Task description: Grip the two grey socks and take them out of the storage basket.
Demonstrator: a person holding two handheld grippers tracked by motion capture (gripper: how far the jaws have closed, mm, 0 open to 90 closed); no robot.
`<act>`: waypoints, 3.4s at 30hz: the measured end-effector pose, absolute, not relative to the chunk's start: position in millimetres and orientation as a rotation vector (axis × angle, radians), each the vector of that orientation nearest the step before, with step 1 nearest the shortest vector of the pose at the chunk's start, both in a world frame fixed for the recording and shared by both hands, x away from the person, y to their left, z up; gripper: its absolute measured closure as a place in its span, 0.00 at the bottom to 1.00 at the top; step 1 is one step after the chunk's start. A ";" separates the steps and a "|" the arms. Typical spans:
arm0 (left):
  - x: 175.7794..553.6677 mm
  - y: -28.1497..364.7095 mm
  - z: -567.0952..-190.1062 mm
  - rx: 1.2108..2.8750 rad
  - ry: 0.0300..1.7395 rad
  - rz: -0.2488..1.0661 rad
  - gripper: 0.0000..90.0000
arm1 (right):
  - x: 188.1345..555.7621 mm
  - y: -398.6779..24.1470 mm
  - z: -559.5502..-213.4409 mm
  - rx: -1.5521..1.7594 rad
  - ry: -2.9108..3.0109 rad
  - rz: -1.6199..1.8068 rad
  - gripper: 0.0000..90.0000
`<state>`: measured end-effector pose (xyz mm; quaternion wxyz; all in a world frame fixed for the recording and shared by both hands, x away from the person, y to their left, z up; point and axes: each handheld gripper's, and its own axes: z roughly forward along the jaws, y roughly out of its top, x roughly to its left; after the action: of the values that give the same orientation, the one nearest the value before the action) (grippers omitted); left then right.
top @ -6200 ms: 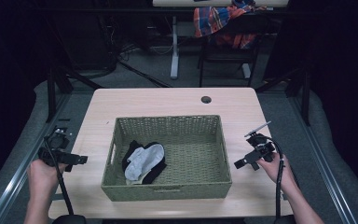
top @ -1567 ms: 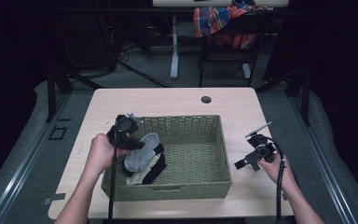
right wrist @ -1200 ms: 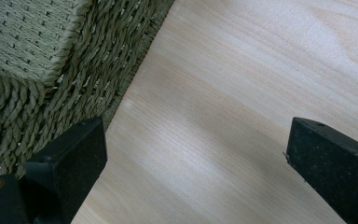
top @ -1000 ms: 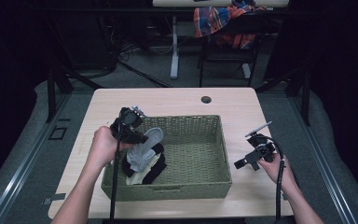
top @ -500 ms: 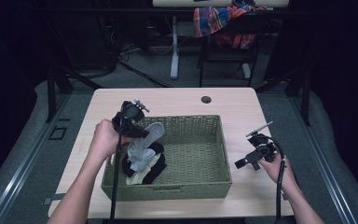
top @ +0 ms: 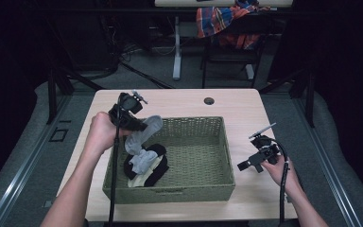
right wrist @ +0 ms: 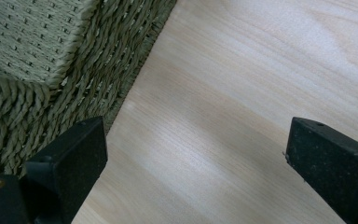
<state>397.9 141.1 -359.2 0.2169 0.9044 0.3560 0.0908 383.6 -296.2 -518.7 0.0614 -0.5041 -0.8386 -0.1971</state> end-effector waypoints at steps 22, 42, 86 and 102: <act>384.4 220.7 -326.8 2.402 1.180 0.359 0.95 | 383.1 -298.0 -520.3 -1.542 -2.521 -0.602 0.06; 381.4 284.1 -371.0 2.347 1.448 0.394 0.95 | 381.9 -294.4 -521.5 -1.577 -2.510 -0.620 0.07; 408.7 326.2 -509.0 2.250 1.709 0.135 0.92 | 381.3 -292.7 -523.8 -1.579 -2.506 -0.632 0.06; 392.3 332.1 -468.0 2.187 1.714 0.245 0.12 | 383.0 -293.8 -520.0 -1.537 -2.535 -0.591 0.06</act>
<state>392.3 332.1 -468.0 0.1753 0.7719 0.6049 0.0866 383.0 -293.8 -520.0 0.0595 -0.5076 -0.8371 -0.1951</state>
